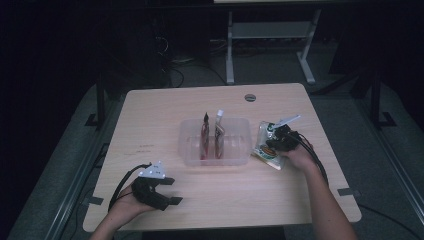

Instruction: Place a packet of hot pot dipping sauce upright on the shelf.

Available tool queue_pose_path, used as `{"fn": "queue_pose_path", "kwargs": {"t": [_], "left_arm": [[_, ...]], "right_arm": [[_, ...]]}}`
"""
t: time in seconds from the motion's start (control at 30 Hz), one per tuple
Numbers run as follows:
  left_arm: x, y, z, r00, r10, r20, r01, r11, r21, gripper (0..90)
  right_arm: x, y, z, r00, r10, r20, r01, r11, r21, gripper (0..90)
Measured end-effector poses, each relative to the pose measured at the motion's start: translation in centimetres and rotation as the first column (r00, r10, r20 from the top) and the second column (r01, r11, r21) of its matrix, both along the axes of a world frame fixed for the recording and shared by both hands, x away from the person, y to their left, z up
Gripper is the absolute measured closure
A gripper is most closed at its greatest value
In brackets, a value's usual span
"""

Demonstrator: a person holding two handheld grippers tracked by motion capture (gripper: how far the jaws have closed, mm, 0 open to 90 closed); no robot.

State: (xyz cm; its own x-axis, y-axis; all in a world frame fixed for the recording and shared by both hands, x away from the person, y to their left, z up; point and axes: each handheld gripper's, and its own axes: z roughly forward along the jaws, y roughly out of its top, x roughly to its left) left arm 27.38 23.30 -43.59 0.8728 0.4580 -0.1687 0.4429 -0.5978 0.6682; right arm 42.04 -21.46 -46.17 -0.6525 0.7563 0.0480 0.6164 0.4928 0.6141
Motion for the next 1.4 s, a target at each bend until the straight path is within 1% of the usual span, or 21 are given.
{"fn": "queue_pose_path", "kwargs": {"t": [0.03, 0.1, 0.13, 0.2, 0.37, 0.47, 0.57, 0.63, 0.77, 1.0, 1.13, 1.17, 1.2, 1.23, 1.27, 1.4], "left_arm": [[0.0, 0.0, 0.0, 1.0, 0.001, 0.001, -0.001, 1.0, 0.0, 24.2], [0.0, 0.0, 0.0, 1.0, 0.0, 0.002, 0.0, 1.0, 0.003, 24.2], [0.0, 0.0, 0.0, 0.9999, -0.005, 0.01, 0.005, 1.0, 0.007, 24.2], [-0.1, 0.0, 0.0, 0.9999, -0.006, 0.009, 0.006, 1.0, 0.004, 24.2], [0.0, 0.1, 0.0, 1.0, -0.004, 0.009, 0.004, 1.0, 0.003, 24.2], [0.0, 0.1, 0.1, 0.9999, -0.002, 0.01, 0.002, 1.0, 0.002, 24.2], [-0.1, 0.1, 0.1, 1.0, -0.003, 0.007, 0.003, 1.0, 0.006, 24.2], [0.0, 0.0, 0.2, 0.9998, -0.011, 0.016, 0.01, 0.9999, 0.012, 24.2], [-0.1, -0.1, 0.1, 0.9997, -0.018, 0.013, 0.018, 0.9997, 0.017, 24.2], [-0.1, -0.2, 0.1, 0.9997, -0.018, 0.015, 0.018, 0.9998, 0.011, 24.2], [-0.1, -0.3, 0.2, 0.9996, -0.022, 0.015, 0.022, 0.9997, 0.013, 24.2], [0.0, -0.4, 0.2, 0.9996, -0.024, 0.017, 0.024, 0.9997, 0.011, 24.2], [-0.1, -0.5, 0.2, 0.9997, -0.023, 0.009, 0.023, 0.9997, 0.01, 24.2], [0.0, -0.6, 0.2, 0.9997, -0.023, 0.01, 0.023, 0.9997, 0.002, 24.2], [0.1, -0.7, 0.2, 0.9993, -0.03, 0.021, 0.03, 0.9995, 0.003, 24.2], [0.4, -1.3, 0.2, 0.9983, -0.054, 0.023, 0.054, 0.9986, 0.004, 24.2]], "right_arm": [[-0.1, 0.0, 0.0, 1.0, 0.001, -0.007, -0.001, 1.0, -0.003, 90.0], [-0.2, 0.0, 0.0, 0.9999, 0.01, -0.006, -0.01, 1.0, -0.013, 90.0], [-0.2, 0.0, 0.1, 0.9999, 0.012, -0.009, -0.012, 1.0, -0.017, 90.0], [-0.4, -0.1, 0.1, 0.9996, 0.023, -0.013, -0.024, 1.0, -0.021, 90.0], [-1.1, -0.1, 0.4, 0.9977, 0.056, -0.038, -0.058, 0.998, -0.039, 90.0], [-1.7, -0.2, 0.5, 0.9964, 0.074, -0.041, -0.077, 0.995, -0.06, 90.0], [-2.6, -0.2, 0.5, 0.9952, 0.087, -0.046, -0.089, 0.994, -0.06, 90.0], [-3.2, -0.3, 0.5, 0.9937, 0.099, -0.052, -0.102, 0.993, -0.061, 90.0], [-4.5, -0.3, 0.7, 0.9895, 0.131, -0.061, -0.136, 0.988, -0.078, 90.0], [-6.6, -0.1, 0.8, 0.981, 0.177, -0.08, -0.183, 0.98, -0.072, 90.0], [-7.4, 0.1, 0.9, 0.976, 0.199, -0.089, -0.205, 0.976, -0.073, 90.0], [-7.6, 0.2, 0.9, 0.9744, 0.206, -0.09, -0.213, 0.974, -0.074, 90.0], [-7.7, 0.3, 0.9, 0.9747, 0.205, -0.09, -0.211, 0.975, -0.075, 90.0], [-7.9, 0.3, 0.9, 0.9735, 0.21, -0.09, -0.217, 0.973, -0.076, 90.0], [-8.1, 0.4, 0.9, 0.9718, 0.218, -0.091, -0.225, 0.971, -0.078, 90.0], [-9.1, 0.8, 1.0, 0.9682, 0.234, -0.09, -0.241, 0.967, -0.081, 90.0]]}}
